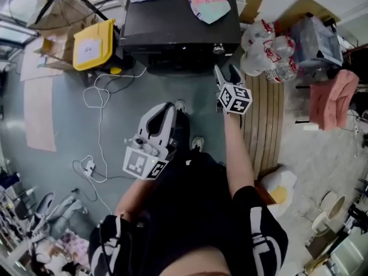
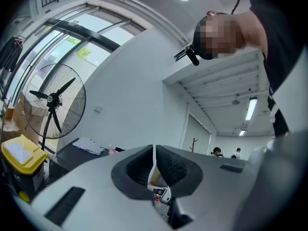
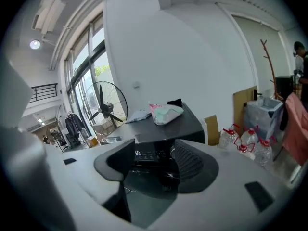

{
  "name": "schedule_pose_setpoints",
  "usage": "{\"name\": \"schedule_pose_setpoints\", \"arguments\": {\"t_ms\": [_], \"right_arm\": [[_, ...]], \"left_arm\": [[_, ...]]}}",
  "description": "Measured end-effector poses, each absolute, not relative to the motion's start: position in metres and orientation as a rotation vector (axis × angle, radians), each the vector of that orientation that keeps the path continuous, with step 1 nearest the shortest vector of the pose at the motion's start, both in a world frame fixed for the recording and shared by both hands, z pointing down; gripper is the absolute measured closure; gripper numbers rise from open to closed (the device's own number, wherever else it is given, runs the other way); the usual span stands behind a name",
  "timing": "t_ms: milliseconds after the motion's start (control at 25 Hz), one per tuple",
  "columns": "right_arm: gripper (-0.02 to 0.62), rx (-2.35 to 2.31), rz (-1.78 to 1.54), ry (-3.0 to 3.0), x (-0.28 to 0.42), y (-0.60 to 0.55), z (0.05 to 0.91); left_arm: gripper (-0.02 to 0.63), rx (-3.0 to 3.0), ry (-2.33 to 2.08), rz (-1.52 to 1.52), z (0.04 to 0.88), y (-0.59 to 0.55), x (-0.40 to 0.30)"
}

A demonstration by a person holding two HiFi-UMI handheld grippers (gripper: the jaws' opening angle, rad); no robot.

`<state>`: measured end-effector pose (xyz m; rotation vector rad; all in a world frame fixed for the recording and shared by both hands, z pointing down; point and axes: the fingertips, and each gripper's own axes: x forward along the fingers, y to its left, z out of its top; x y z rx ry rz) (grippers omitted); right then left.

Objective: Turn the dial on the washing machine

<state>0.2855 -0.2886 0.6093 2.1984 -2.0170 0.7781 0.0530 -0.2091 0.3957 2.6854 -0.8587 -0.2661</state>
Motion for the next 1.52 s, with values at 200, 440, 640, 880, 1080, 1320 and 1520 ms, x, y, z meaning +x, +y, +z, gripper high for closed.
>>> {"name": "schedule_pose_setpoints", "arguments": {"t_ms": [200, 440, 640, 880, 1080, 1320, 1520], "right_arm": [[0.295, 2.153, 0.984, -1.911, 0.318, -0.348, 0.699], [0.290, 2.138, 1.036, -1.815, 0.342, -0.390, 0.762], [0.334, 2.202, 0.980, -1.773, 0.348, -0.387, 0.764], [0.308, 2.198, 0.968, -1.757, 0.350, -0.395, 0.768], [0.313, 2.035, 0.575, -1.541, 0.340, -0.398, 0.768], [0.270, 2.140, 0.736, -1.650, 0.344, -0.399, 0.770], [0.298, 2.092, 0.889, -1.699, 0.346, -0.400, 0.779]], "left_arm": [[0.569, 2.672, -0.836, -0.230, 0.424, -0.278, 0.081], [0.569, 2.641, -0.849, -0.214, 0.452, -0.321, 0.096], [0.569, 2.617, -0.856, -0.189, 0.468, -0.323, 0.093], [0.569, 2.600, -0.884, -0.182, 0.474, -0.324, 0.086], [0.569, 2.598, -0.908, -0.178, 0.479, -0.321, 0.083], [0.569, 2.581, -0.895, -0.191, 0.478, -0.316, 0.081], [0.569, 2.578, -0.902, -0.195, 0.479, -0.316, 0.079]]}}
